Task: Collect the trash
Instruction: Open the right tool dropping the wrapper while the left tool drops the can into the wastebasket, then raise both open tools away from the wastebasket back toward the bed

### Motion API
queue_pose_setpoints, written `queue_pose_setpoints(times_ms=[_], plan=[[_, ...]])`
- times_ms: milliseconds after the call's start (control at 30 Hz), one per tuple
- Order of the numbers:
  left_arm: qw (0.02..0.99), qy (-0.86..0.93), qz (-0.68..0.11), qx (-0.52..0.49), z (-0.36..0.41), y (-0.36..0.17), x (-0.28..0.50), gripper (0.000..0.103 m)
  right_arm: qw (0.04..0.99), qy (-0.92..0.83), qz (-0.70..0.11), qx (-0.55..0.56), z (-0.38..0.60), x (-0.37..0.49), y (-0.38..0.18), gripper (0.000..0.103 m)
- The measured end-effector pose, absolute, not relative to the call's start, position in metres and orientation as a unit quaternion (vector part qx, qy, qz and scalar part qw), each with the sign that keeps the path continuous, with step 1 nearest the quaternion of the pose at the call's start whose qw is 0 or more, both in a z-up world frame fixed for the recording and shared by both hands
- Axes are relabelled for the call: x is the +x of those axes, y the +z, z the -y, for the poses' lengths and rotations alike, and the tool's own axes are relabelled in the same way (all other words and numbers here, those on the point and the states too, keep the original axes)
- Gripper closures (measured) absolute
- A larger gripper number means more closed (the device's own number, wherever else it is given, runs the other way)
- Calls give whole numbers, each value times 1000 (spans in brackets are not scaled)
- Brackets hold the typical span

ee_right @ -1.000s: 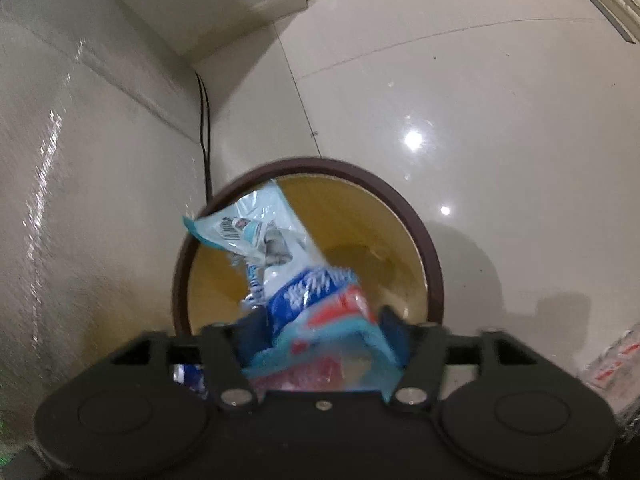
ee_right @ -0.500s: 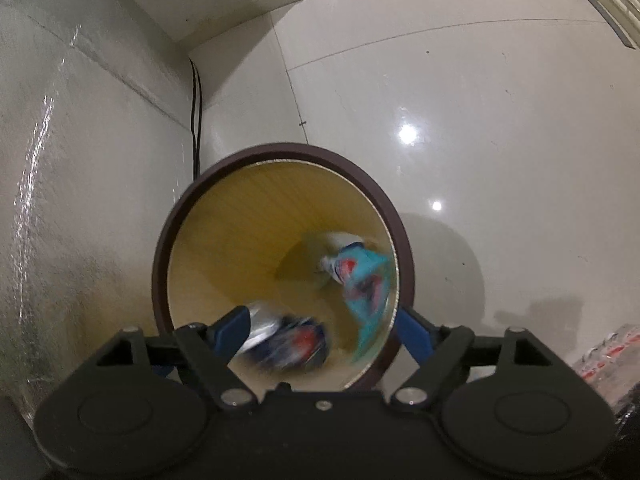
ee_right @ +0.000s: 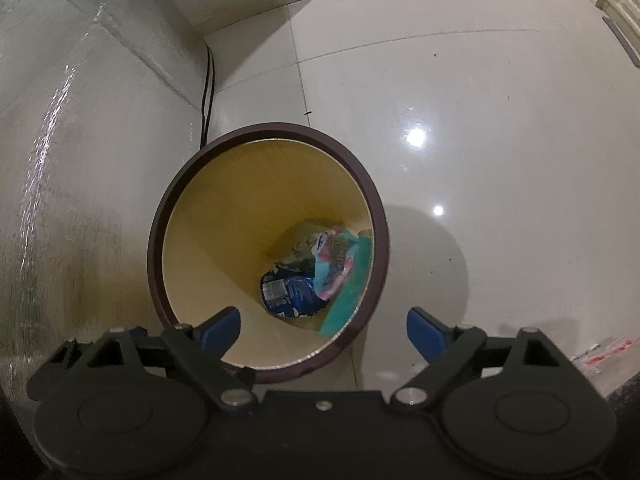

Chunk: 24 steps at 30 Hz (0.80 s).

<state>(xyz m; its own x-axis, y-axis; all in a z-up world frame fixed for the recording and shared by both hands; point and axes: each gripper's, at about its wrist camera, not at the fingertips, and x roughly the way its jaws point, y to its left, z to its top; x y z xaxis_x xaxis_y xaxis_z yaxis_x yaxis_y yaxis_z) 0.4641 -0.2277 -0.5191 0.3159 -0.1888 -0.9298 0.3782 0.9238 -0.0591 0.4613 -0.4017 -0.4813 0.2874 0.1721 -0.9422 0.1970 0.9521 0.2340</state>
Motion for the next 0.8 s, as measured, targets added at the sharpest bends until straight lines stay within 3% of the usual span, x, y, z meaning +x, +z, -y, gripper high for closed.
queue_pose_setpoints(times_ms=[300,800], plan=[[814,-171,-549,87,219,-483,448,0,806,-6,-576,136,402,443,-468,0],[834,-123,-533,70,186,-416,394,0,846,-24,-522,111,404,386,-413,0]])
